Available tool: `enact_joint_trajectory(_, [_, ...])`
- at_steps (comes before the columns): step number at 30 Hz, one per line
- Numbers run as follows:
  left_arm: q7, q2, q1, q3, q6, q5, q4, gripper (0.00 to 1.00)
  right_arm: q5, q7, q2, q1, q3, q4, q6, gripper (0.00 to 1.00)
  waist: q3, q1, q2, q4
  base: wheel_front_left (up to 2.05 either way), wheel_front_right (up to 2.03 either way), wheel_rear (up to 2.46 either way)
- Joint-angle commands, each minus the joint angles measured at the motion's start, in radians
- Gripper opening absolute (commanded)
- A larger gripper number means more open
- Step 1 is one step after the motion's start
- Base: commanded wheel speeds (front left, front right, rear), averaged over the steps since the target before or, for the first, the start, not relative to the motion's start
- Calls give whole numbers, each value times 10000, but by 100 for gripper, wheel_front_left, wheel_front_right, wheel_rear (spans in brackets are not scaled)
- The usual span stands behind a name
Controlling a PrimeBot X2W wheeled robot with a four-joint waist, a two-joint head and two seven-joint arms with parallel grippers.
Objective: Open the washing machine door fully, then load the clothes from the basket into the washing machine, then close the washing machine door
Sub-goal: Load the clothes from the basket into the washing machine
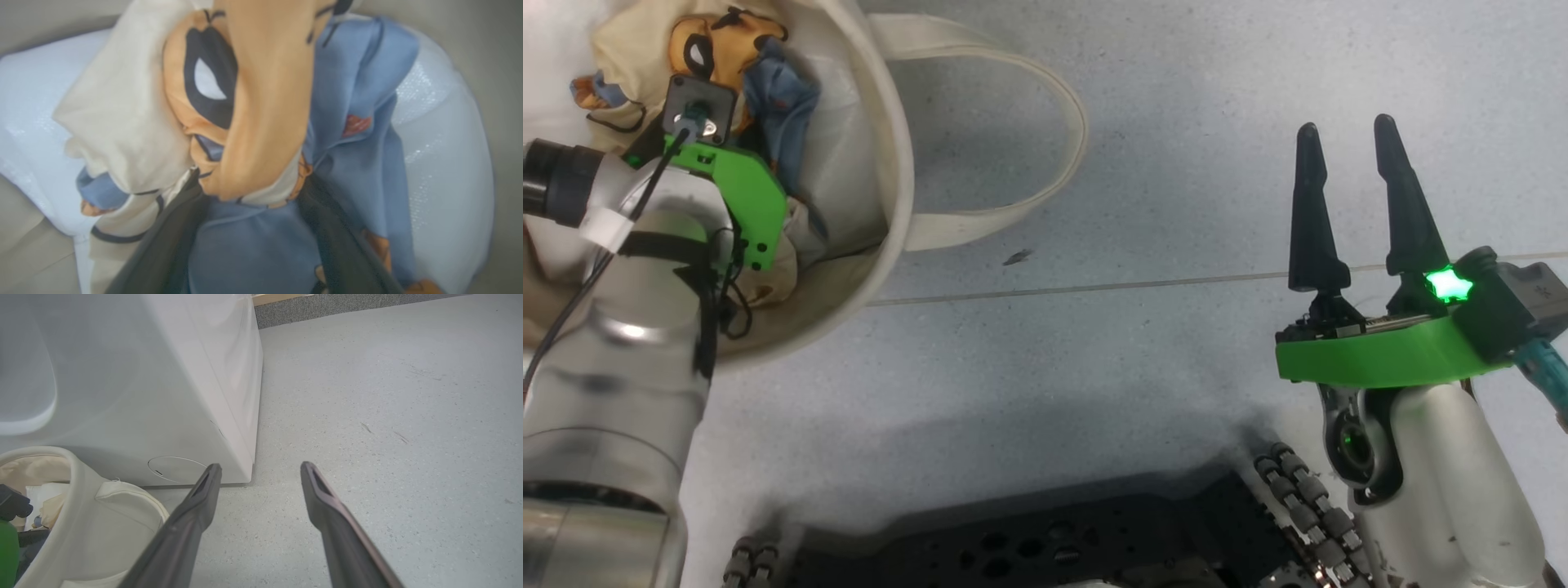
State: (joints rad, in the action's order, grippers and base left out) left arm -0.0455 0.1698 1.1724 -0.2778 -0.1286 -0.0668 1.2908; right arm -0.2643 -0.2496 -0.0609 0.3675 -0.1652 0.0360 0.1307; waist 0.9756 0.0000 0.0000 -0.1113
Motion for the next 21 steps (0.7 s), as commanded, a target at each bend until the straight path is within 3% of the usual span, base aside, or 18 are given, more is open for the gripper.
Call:
enact_joint_trajectory(1, [-14, 287, -274, 159, -113, 161, -11, 0, -7, -122, 72, -354, -157, 289, 0, 100, -24, 0, 0, 43, 0, 0, 0])
enact_joint_trajectory(15, [-2031, 155, -1087, 966, -301, 1334, -204, 0, 31, -122, -32, -483, -330, 117, 0, 100, -1343, 0, 0, 426, 0, 0, 0])
enact_joint_trajectory(17, [-2140, 160, -1364, 1111, -293, 1516, -622, 0, 16, -122, -30, -525, -376, 36, 0, 100, -1727, 0, 0, 492, 0, 0, 0])
enact_joint_trajectory(21, [-2157, 217, -2459, 1500, -332, 1772, -3179, 0, -22, -122, -30, -652, -482, -121, 0, 100, -2551, 0, 0, 654, 0, 0, 0])
